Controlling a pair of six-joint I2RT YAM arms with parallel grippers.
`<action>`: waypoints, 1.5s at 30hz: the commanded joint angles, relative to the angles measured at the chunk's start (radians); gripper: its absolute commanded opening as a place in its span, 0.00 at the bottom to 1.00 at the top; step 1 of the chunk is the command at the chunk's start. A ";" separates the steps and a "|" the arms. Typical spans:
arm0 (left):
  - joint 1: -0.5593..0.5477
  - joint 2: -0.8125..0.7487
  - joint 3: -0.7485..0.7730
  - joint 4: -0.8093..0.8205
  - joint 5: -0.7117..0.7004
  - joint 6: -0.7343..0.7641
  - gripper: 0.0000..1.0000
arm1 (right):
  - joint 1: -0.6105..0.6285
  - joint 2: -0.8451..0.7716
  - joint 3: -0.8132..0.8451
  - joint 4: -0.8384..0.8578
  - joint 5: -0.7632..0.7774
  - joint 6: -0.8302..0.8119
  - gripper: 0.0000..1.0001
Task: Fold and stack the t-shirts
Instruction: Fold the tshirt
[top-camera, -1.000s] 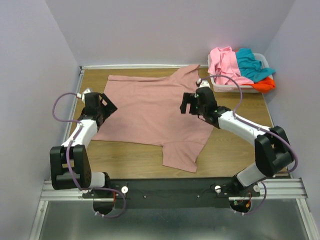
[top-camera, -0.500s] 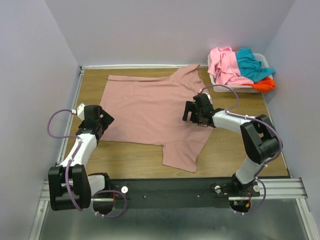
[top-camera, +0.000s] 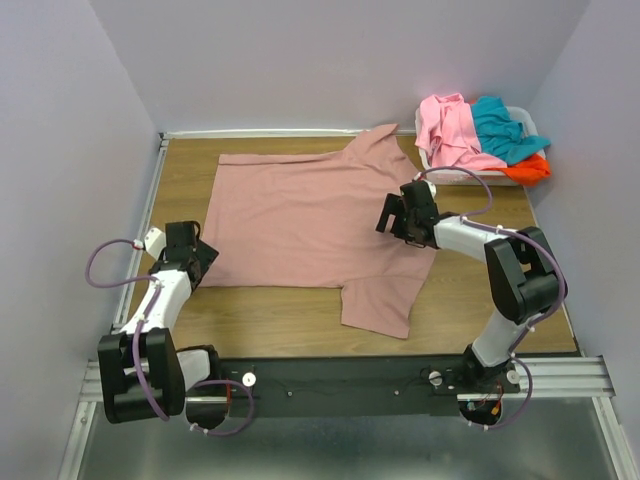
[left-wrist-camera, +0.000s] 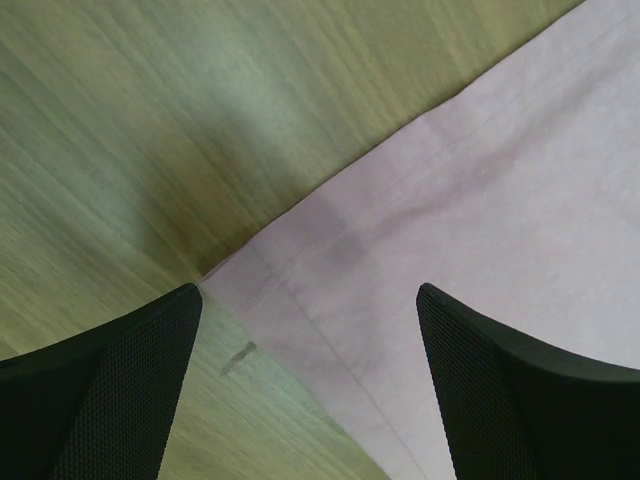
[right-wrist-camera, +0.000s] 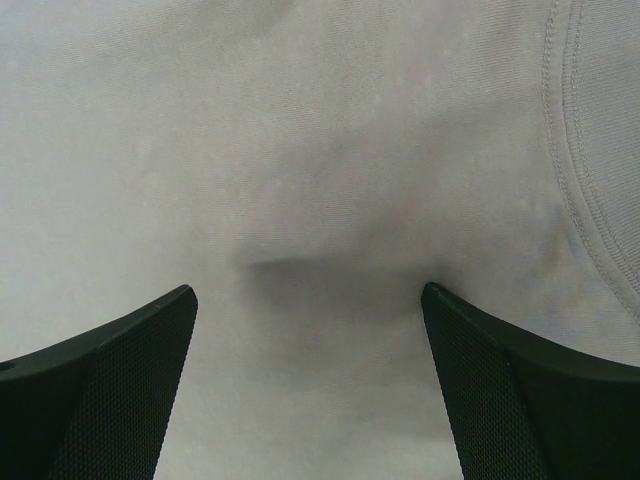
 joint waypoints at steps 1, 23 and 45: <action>0.005 -0.013 -0.042 -0.042 -0.009 -0.044 0.95 | -0.002 0.003 -0.003 -0.080 -0.031 0.023 1.00; 0.006 0.090 -0.052 0.048 0.026 -0.005 0.00 | -0.002 -0.194 -0.040 -0.135 0.019 0.011 1.00; 0.005 -0.260 -0.065 0.061 0.008 0.030 0.00 | 0.690 -0.429 -0.251 -0.584 0.074 0.139 1.00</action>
